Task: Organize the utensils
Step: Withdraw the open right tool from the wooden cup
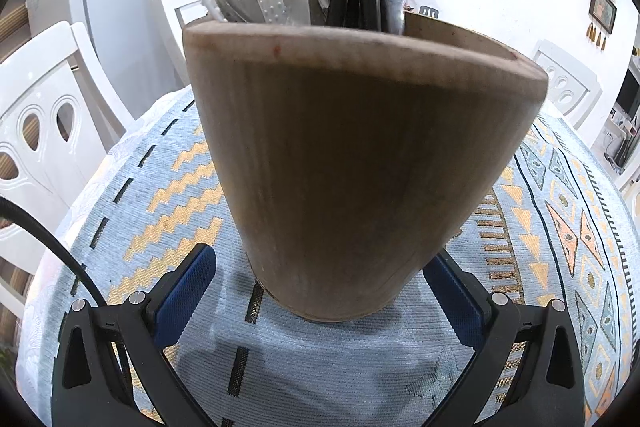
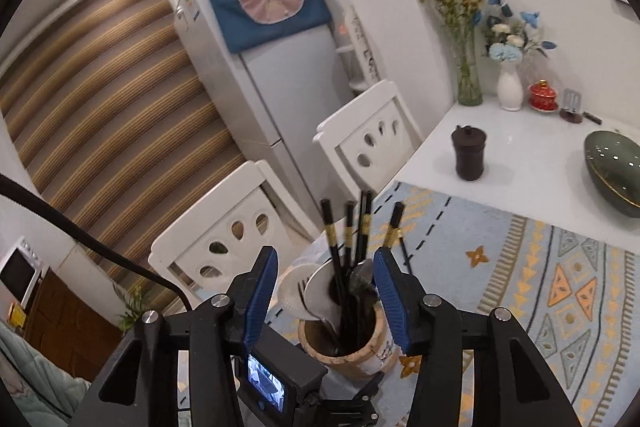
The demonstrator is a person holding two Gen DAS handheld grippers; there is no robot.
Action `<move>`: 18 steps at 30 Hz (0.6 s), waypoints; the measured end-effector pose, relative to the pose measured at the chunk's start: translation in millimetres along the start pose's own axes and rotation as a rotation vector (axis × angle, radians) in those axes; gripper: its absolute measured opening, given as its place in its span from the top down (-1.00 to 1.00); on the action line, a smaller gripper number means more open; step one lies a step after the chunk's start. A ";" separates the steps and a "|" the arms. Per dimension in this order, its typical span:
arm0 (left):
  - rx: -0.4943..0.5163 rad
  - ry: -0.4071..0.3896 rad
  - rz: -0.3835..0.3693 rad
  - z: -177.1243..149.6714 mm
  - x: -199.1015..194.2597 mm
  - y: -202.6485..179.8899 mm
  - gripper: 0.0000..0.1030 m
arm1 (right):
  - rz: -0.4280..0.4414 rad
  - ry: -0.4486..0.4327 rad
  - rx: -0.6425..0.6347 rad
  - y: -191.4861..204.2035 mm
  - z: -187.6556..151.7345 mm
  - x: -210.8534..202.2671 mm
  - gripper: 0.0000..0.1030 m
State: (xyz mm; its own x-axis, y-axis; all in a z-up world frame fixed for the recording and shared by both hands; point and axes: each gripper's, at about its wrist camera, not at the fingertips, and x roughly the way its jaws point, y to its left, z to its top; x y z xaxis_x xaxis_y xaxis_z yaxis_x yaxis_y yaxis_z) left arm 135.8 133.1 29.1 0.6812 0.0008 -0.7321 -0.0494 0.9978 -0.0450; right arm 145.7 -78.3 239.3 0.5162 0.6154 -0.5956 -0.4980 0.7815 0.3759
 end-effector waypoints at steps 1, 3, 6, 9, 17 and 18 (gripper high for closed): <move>-0.001 -0.001 -0.001 0.7 0.1 0.1 -1.00 | -0.006 -0.005 0.007 -0.2 -0.5 -3.4 0.07; -0.003 -0.004 -0.002 1.7 -1.4 1.4 -1.00 | -0.022 -0.016 0.021 -0.9 -3.1 -9.4 0.02; -0.004 -0.008 -0.005 0.2 -3.2 3.9 -1.00 | -0.046 -0.022 0.070 -6.4 -10.5 -16.2 -0.12; -0.005 -0.011 -0.007 -0.5 -3.4 4.9 -1.00 | -0.040 -0.021 0.118 -11.6 -19.0 -24.8 -0.12; -0.013 -0.020 -0.014 -2.6 -7.4 6.3 -1.00 | -0.086 -0.043 0.223 -20.3 -40.5 -50.4 -0.12; -0.016 -0.020 -0.015 -3.2 -7.8 7.1 -1.00 | -0.080 -0.049 0.254 -21.8 -45.0 -53.5 -0.13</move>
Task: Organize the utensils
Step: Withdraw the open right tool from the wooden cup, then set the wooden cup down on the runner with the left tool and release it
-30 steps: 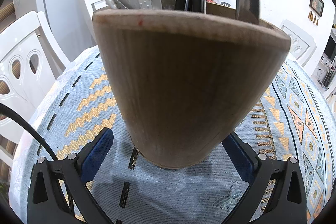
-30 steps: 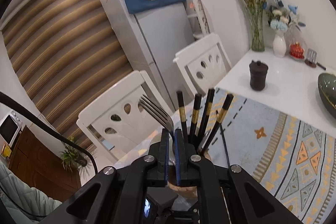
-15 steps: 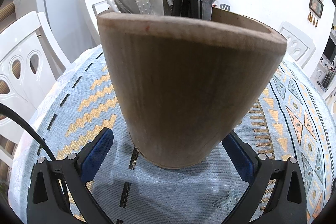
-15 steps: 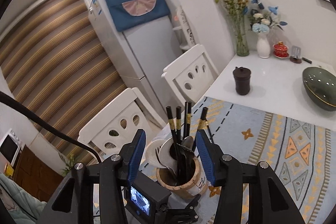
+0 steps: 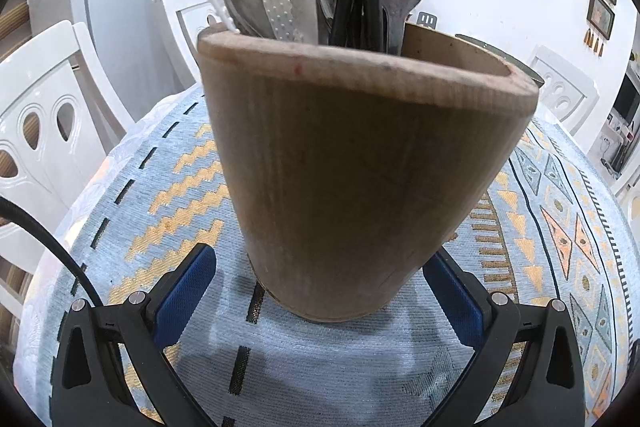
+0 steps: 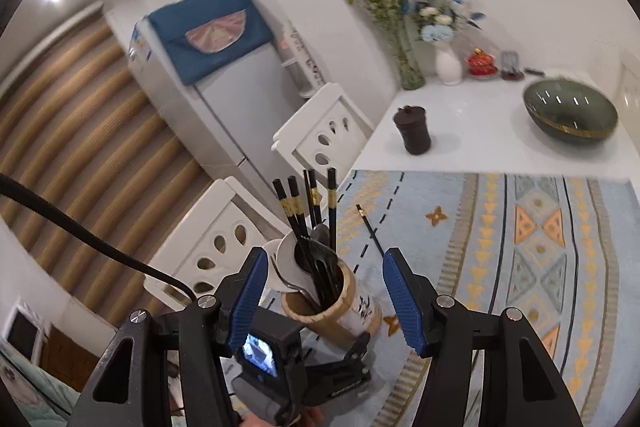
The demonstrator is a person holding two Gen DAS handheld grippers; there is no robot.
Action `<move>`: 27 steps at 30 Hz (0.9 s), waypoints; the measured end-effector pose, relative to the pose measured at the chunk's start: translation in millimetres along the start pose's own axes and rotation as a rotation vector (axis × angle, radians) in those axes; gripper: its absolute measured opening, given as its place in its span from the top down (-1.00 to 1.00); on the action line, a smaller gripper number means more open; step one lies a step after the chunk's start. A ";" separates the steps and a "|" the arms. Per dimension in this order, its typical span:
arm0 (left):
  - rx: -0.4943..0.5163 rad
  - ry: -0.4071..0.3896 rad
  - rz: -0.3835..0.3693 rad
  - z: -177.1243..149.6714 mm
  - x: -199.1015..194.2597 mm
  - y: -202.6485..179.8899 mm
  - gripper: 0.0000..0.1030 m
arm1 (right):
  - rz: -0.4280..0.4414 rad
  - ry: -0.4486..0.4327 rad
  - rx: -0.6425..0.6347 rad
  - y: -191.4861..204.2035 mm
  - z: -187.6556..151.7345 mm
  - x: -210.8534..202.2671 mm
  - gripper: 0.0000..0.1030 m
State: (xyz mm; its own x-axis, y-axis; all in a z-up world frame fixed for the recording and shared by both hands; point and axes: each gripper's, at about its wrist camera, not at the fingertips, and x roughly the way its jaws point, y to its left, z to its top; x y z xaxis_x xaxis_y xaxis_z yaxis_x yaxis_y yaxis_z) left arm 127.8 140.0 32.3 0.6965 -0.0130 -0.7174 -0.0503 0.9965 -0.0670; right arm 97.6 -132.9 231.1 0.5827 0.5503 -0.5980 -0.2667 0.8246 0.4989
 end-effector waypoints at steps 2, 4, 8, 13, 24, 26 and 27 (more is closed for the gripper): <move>-0.010 -0.001 -0.003 -0.6 -4.6 3.1 -1.00 | 0.010 0.002 0.071 -5.4 -10.2 -4.2 -0.16; -0.016 -0.007 -0.008 -1.9 -13.9 7.2 -1.00 | -0.017 0.031 0.098 -3.5 -21.9 -5.5 -0.19; 0.024 -0.026 0.009 -4.8 -43.4 11.4 -1.00 | -0.137 0.066 -0.020 20.1 -47.1 -11.8 -0.19; 0.080 -0.033 0.117 4.2 -71.3 28.6 -1.00 | -0.245 0.049 -0.173 43.0 -65.9 -16.8 -0.20; -0.102 -0.046 0.365 25.3 -144.5 64.6 -1.00 | -0.372 0.113 -0.072 28.4 -94.9 -18.6 -0.48; -0.099 -0.052 0.385 23.1 -157.6 65.9 -1.00 | -0.401 0.131 -0.115 29.5 -100.9 -17.2 -0.48; -0.093 -0.055 0.393 21.5 -162.4 66.6 -1.00 | -0.408 0.131 -0.129 29.5 -102.4 -17.6 -0.48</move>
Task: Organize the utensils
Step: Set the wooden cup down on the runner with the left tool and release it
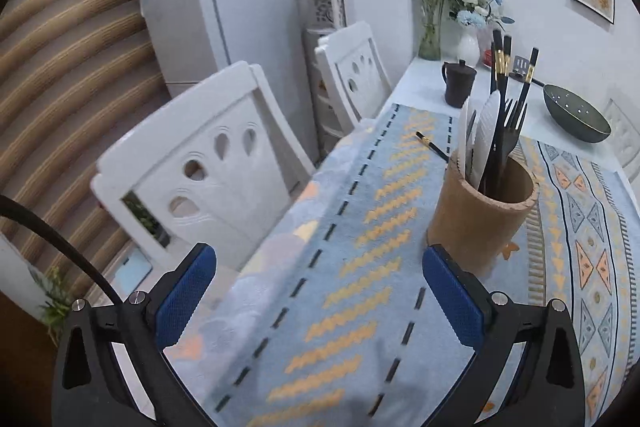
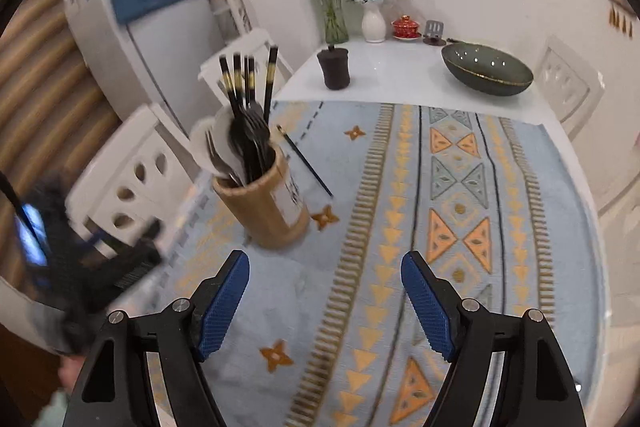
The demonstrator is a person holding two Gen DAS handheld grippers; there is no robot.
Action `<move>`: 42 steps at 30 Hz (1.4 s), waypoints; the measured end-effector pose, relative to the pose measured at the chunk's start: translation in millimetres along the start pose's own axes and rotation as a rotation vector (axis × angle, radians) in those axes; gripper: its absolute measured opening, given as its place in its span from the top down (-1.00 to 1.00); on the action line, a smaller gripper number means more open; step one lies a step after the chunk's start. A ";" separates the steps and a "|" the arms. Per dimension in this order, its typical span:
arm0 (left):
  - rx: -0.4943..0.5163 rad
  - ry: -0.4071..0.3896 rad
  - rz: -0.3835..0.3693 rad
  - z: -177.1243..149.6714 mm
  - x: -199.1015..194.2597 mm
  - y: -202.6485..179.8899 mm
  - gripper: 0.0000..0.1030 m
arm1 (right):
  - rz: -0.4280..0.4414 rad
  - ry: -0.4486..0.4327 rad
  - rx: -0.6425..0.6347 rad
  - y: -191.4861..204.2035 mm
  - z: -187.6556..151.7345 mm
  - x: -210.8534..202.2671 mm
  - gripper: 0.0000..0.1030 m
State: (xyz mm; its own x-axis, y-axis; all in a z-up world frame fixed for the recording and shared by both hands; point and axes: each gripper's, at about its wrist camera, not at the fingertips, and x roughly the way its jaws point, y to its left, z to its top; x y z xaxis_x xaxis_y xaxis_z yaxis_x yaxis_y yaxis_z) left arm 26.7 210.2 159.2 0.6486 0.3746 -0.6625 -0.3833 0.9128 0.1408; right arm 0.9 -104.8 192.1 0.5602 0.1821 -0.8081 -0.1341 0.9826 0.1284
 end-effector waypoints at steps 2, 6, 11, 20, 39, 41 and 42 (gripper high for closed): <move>0.026 -0.023 0.053 -3.5 -12.5 6.4 -1.00 | -0.034 0.006 -0.032 -3.5 -3.0 1.6 -0.48; 0.049 -0.035 0.191 -10.5 -29.9 33.1 -1.00 | -0.113 0.036 -0.072 -19.8 -5.9 5.4 -0.48; 0.062 -0.025 0.230 -9.0 -53.8 37.3 -1.00 | -0.124 0.023 -0.081 -25.7 -7.4 -8.8 -0.48; 0.181 0.006 0.024 -15.9 -83.7 -42.0 -1.00 | -0.051 0.059 0.007 -11.0 -20.6 -13.0 -0.52; 0.231 -0.012 -0.162 7.1 -26.4 -57.6 -1.00 | -0.197 0.059 0.051 15.3 -4.8 19.4 -0.59; 0.239 -0.001 -0.165 9.5 -20.2 -60.1 -1.00 | -0.203 0.066 0.056 15.8 -4.9 23.6 -0.59; 0.245 0.002 -0.167 10.3 -18.7 -61.0 -1.00 | -0.207 0.072 0.058 15.4 -4.6 25.7 -0.59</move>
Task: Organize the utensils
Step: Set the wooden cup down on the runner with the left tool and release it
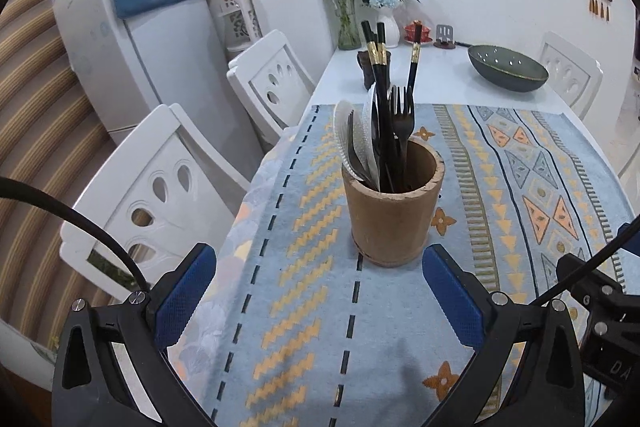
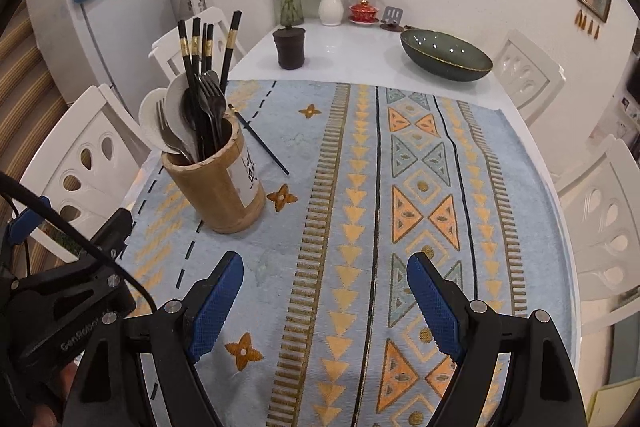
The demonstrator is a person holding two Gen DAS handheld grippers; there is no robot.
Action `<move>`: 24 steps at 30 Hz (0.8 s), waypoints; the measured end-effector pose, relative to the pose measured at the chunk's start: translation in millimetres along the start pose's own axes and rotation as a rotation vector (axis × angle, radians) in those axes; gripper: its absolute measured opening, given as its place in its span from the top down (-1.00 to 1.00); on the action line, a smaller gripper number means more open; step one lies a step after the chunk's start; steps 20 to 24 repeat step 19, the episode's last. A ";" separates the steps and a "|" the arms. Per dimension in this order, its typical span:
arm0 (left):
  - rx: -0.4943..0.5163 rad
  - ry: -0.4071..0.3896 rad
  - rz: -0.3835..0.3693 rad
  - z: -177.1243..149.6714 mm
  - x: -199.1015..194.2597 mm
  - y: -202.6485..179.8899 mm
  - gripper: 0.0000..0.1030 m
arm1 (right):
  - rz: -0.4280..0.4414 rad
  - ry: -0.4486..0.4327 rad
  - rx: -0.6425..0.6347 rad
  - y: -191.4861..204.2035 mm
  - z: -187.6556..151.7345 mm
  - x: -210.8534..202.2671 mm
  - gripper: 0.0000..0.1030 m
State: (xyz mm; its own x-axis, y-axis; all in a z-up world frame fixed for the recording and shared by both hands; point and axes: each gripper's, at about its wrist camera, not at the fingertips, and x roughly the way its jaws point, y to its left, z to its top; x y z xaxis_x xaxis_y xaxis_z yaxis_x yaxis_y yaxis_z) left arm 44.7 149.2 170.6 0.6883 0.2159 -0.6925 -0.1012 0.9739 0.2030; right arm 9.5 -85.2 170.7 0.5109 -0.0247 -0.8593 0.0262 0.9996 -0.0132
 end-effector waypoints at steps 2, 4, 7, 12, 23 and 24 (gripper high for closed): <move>0.011 0.006 -0.009 2.9 4.4 -1.6 -1.00 | -0.005 0.008 0.009 0.0 1.3 3.0 -0.59; 0.021 0.012 -0.028 3.5 7.0 -3.6 -1.00 | -0.009 0.013 0.016 -1.4 3.3 6.1 -0.59; 0.050 0.015 -0.036 3.8 10.2 -8.9 -1.00 | -0.019 0.024 0.022 -4.0 4.8 10.9 -0.59; 0.084 0.014 -0.046 4.2 14.2 -15.8 -1.00 | -0.021 0.037 0.031 -5.7 7.6 17.8 -0.59; 0.044 0.029 -0.060 2.7 24.2 -7.2 -1.00 | -0.029 0.049 0.014 -1.4 7.1 22.7 -0.59; 0.044 0.029 -0.060 2.7 24.2 -7.2 -1.00 | -0.029 0.049 0.014 -1.4 7.1 22.7 -0.59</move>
